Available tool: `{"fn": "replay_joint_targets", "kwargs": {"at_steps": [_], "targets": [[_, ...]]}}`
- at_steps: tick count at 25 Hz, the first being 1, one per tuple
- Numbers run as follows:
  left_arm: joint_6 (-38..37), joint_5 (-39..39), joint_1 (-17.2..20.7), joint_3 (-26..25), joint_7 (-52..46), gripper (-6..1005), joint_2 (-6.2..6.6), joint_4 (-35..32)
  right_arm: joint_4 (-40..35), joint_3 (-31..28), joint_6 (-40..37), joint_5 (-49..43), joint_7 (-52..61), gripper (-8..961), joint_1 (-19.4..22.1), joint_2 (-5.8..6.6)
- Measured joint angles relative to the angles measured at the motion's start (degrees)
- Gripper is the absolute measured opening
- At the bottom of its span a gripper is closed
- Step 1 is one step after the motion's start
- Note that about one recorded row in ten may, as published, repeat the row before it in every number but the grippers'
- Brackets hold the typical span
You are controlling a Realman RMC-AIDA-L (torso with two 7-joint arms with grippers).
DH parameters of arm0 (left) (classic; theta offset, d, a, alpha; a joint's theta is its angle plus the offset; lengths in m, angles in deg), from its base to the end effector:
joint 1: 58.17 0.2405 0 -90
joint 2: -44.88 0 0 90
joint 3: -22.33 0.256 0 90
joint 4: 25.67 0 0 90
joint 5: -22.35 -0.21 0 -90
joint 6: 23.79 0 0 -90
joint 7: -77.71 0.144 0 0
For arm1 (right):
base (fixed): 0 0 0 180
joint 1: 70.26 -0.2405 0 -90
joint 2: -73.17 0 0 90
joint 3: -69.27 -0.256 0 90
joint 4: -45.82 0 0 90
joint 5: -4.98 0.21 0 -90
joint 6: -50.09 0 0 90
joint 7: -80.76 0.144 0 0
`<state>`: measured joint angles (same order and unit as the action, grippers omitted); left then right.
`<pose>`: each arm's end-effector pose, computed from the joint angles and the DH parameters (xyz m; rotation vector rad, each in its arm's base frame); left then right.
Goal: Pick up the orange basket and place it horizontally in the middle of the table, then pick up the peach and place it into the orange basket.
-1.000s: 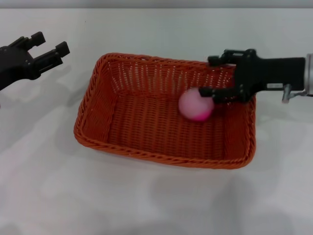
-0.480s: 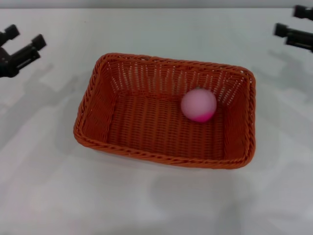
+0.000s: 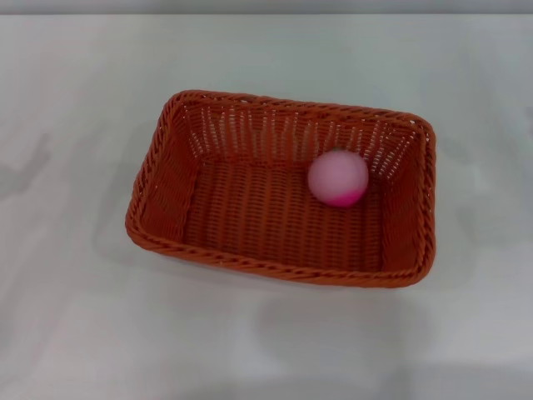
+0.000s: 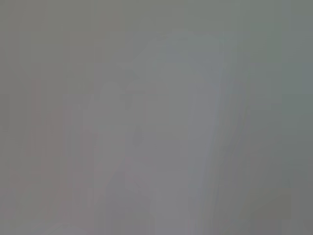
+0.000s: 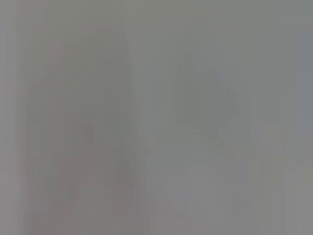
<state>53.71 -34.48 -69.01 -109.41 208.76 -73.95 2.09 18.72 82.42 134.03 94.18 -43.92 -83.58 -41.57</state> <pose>-0.3483 0.2835 0.0597 -1.7569 -0.5673 -0.9572 0.3935 0.2600 0.1087 -1.7529 0.6295 0.8021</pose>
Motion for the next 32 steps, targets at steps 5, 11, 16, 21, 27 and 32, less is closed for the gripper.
{"fn": "replay_joint_targets", "kwargs": {"at_steps": [5,11,16,21,27,32], "targets": [[5.7,8.1,1.7,0.0,9.1,859,-0.19,-5.5,7.1,-4.7,-0.6,1.2,-8.5,872,0.5,0.04],[6.6,11.0,2.6,0.0,13.9,859,-0.24,-8.2,11.6,-9.1,-1.0,1.7,-14.4,872,1.7,0.05],[7.4,12.0,2.6,0.0,16.2,860,-0.33,-9.4,12.6,-9.4,-1.8,1.8,-16.2,872,1.6,0.05],[9.2,12.8,1.9,0.0,18.7,860,-0.35,-11.0,13.1,-9.4,-1.6,2.3,-17.0,872,1.4,0.0],[9.3,13.5,0.7,0.0,19.0,860,-0.17,-11.1,15.5,-9.5,-1.4,5.0,-19.4,872,1.3,-0.04],[8.9,13.7,0.3,0.0,19.0,859,-0.28,-11.1,15.8,-9.2,-1.4,5.4,-19.6,872,0.8,-0.04]]}}
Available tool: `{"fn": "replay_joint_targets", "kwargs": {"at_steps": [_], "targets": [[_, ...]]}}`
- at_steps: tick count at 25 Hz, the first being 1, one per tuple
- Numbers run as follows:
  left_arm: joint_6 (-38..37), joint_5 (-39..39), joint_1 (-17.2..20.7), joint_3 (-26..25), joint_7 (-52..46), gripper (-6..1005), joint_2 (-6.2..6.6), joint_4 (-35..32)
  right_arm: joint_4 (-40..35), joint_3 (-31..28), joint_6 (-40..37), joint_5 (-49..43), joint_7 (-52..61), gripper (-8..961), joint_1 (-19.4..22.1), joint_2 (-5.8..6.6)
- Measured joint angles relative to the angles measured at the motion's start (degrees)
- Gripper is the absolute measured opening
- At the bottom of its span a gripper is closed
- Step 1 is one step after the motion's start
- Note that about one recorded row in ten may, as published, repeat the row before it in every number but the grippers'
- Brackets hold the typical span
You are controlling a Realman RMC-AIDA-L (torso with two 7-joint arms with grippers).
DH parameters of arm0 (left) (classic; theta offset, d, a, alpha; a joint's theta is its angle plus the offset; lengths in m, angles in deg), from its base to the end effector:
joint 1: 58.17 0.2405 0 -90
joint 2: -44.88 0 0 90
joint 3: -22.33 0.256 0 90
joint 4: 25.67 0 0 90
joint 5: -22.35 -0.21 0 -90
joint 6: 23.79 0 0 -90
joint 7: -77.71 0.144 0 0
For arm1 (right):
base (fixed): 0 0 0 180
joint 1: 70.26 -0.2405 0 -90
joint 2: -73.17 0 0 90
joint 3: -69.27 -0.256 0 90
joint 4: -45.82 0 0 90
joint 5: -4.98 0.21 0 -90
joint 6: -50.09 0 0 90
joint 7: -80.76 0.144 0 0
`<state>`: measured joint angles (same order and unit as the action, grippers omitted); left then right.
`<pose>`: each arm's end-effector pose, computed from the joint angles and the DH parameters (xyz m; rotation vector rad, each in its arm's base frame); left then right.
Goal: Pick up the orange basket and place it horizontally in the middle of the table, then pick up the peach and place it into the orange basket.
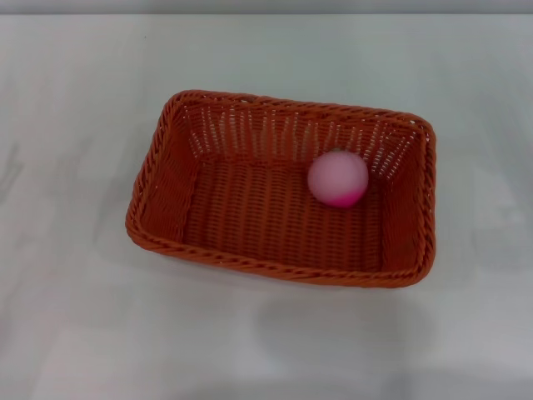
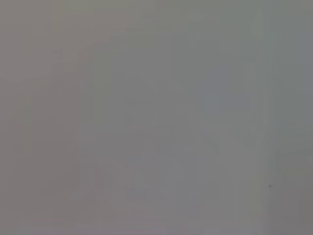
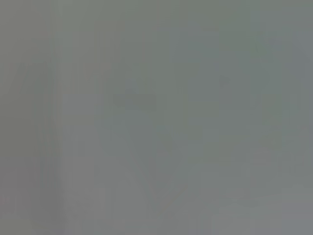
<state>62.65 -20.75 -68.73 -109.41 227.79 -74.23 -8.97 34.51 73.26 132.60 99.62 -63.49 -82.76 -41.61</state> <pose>-0.3568 0.2571 0.0596 -1.5500 -0.3940 -0.9174 0.4111 0.2405 0.0820 -1.5203 0.6057 0.7451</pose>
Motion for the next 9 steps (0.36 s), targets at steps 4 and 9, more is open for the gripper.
{"fn": "replay_joint_targets", "kwargs": {"at_steps": [4,9], "targets": [[0.3,0.0,-0.3,0.0,0.0,859,0.03,0.1,0.0,-0.3,-0.1,0.0,-0.5,872,-0.2,-0.01],[0.7,0.1,-0.4,0.0,-0.3,859,0.02,0.4,0.1,-0.3,-0.5,0.0,-0.7,872,-0.8,-0.07]]}}
